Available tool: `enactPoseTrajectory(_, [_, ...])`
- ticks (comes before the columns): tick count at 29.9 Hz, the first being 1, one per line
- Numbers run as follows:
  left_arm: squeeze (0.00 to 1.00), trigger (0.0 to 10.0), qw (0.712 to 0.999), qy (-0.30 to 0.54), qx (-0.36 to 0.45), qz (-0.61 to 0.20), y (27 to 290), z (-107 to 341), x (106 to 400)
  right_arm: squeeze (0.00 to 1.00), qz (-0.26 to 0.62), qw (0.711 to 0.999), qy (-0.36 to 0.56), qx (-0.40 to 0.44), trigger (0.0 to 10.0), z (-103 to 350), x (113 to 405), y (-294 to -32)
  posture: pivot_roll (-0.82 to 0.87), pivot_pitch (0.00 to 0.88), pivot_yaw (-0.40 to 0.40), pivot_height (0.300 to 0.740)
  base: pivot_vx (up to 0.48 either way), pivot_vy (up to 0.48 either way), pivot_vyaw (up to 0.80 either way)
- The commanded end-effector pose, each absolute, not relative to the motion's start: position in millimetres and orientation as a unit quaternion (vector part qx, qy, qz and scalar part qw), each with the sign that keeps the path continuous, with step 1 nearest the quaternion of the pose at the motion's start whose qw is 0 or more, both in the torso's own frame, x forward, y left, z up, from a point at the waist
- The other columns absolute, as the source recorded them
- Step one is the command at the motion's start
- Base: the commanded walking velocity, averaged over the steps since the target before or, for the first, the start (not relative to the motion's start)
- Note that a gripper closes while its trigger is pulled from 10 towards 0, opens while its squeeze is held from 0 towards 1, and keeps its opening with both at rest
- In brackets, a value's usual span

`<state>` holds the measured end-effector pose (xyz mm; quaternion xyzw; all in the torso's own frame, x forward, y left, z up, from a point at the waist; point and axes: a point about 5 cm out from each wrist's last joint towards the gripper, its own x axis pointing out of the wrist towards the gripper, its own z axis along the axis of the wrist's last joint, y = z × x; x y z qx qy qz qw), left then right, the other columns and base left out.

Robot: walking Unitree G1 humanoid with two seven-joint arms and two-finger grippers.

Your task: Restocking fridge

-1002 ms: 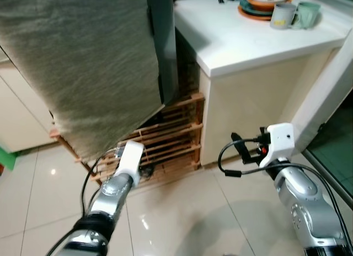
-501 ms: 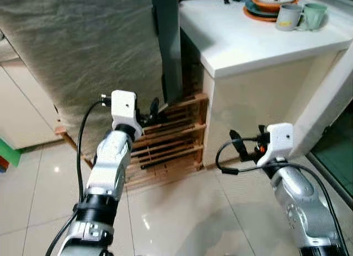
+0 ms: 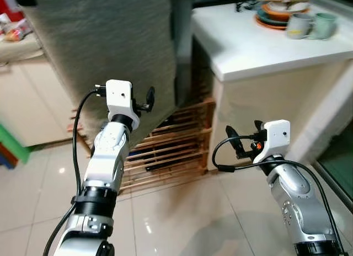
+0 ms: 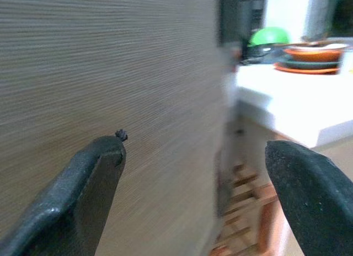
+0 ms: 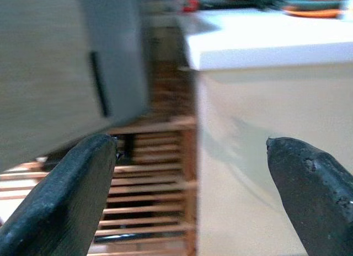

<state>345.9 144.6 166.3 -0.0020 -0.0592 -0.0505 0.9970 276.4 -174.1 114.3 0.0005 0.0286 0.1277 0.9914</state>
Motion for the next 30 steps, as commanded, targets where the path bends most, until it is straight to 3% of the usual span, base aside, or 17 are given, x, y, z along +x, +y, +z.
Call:
enactPoseTrajectory(1, [0.00, 10.0, 0.997, -0.070, -0.009, -0.035, 147.3, 176.4, 348.9, 0.00, 0.130, 0.991, 0.026, 0.003, 10.0, 114.3, 275.3, -173.5, -0.17, 0.000, 0.085, 0.740, 0.382, 0.289, 0.00])
enactPoseTrajectory(10, [0.00, 10.0, 0.998, -0.053, -0.027, -0.010, 152.8, 170.8, 349.9, 0.00, 0.133, 0.991, 0.028, 0.005, 10.0, 112.1, 272.0, -173.3, -0.18, 0.000, 0.089, 0.740, 0.334, 0.342, 0.00])
enactPoseTrajectory(16, [0.00, 10.0, 0.999, -0.049, -0.022, 0.007, 154.9, 170.7, 349.6, 0.00, 0.134, 0.990, 0.030, 0.005, 10.0, 112.2, 270.8, -175.1, -0.18, 0.000, 0.085, 0.740, 0.000, 0.478, 0.00])
enactPoseTrajectory(30, [0.00, 10.0, 0.994, -0.050, -0.029, -0.091, 123.8, 164.0, 327.4, 0.00, 0.138, 0.990, 0.026, 0.008, 10.0, 113.7, 271.5, -174.5, -0.17, 0.000, 0.082, 0.740, 0.000, 0.000, 0.00])
